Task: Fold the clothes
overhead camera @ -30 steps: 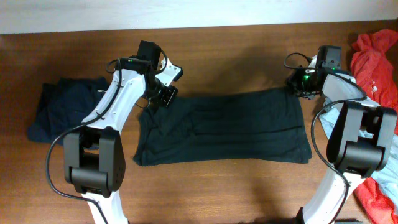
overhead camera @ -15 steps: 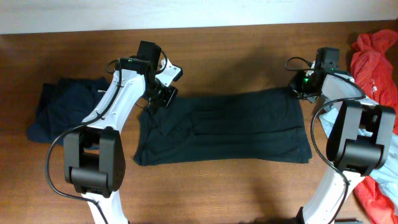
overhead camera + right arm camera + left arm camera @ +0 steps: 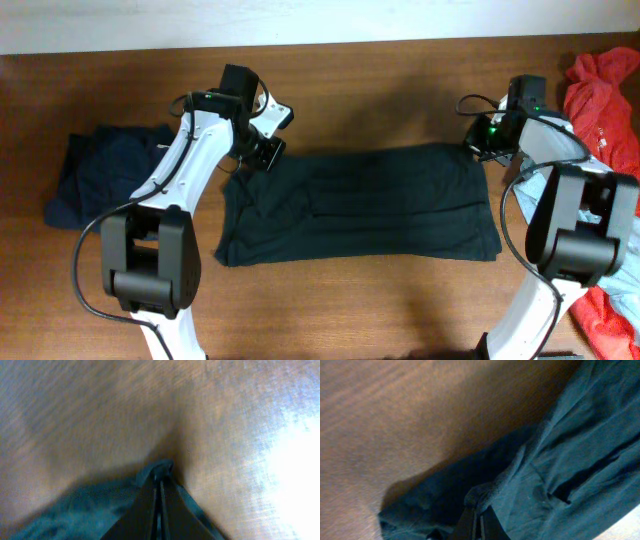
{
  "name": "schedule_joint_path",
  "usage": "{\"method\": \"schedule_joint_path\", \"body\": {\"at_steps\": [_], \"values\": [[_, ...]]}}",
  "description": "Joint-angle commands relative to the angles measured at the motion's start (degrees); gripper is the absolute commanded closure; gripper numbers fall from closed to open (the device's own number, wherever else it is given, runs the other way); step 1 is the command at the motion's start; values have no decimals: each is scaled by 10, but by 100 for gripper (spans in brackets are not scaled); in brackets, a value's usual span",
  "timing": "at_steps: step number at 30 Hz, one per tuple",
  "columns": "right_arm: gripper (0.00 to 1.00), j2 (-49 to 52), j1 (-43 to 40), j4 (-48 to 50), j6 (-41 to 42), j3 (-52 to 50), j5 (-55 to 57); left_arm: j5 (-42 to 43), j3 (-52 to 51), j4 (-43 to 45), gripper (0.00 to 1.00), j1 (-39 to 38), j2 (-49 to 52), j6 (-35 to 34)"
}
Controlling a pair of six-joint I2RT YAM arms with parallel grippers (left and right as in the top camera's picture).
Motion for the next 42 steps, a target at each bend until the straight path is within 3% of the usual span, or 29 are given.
{"method": "schedule_joint_path", "body": {"at_steps": [1, 9, 20, 27, 42], "values": [[96, -52, 5, -33, -22, 11, 12, 9, 36, -8, 100, -2, -43, -6], [96, -58, 5, -111, -52, 11, 12, 9, 39, -76, 99, -2, -49, -5], [96, -117, 33, -215, -81, 11, 172, 7, 39, -167, 99, -2, -49, -1], [96, -123, 56, -250, -80, 10, 194, 9, 39, -200, 99, -6, -49, -3], [95, -123, 58, -297, -81, 10, 209, 9, 38, -249, 85, -6, -49, -6]]}}
